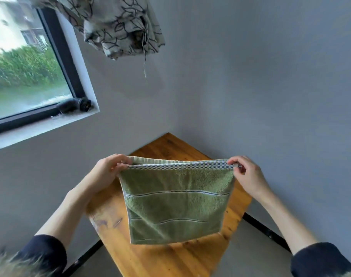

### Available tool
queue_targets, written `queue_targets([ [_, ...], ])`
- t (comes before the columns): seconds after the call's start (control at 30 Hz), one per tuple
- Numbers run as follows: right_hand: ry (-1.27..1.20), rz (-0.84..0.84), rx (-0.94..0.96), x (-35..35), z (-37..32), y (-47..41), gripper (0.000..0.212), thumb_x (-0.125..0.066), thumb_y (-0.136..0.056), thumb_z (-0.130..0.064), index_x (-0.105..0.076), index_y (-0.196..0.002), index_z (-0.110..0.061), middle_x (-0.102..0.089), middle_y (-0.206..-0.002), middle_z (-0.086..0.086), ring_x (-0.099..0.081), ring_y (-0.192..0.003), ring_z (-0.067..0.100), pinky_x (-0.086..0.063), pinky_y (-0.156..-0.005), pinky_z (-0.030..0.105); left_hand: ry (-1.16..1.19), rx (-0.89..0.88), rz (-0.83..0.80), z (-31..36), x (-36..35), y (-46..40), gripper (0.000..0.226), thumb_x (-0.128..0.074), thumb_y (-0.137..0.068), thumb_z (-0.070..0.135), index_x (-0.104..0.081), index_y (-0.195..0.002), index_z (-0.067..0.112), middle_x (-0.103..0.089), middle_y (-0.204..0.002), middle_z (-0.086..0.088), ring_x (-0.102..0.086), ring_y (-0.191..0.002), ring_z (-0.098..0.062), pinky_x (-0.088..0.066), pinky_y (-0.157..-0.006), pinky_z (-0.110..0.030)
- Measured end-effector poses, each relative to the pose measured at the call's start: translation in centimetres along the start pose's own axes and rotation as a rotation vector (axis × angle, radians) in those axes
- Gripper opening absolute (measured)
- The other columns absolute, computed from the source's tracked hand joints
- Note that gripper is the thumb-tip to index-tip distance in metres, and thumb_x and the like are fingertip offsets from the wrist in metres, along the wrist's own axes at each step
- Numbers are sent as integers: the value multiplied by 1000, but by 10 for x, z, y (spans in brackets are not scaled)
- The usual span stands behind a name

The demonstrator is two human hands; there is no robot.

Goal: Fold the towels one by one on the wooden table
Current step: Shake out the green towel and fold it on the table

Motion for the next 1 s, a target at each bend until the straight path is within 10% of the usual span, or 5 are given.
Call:
queue_targets([
  [1.0, -20, 4, 35, -4, -62, -18, 11, -60, -80, -1, -62, -83, -11, -57, -73, -4, -51, -64, 7, -39, -57, 13, 421, 180, 421, 7, 74, 24, 2, -65, -84, 16, -68, -85, 16, -66, -92, -5, -59, -84, -17, -49, -76, -28],
])
Point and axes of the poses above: each hand's wrist, its own y-axis away from the middle knuckle, its own x-axis out of the back of the hand, z = x × y, the point moved 4 cm from there along -y, towards the middle knuckle
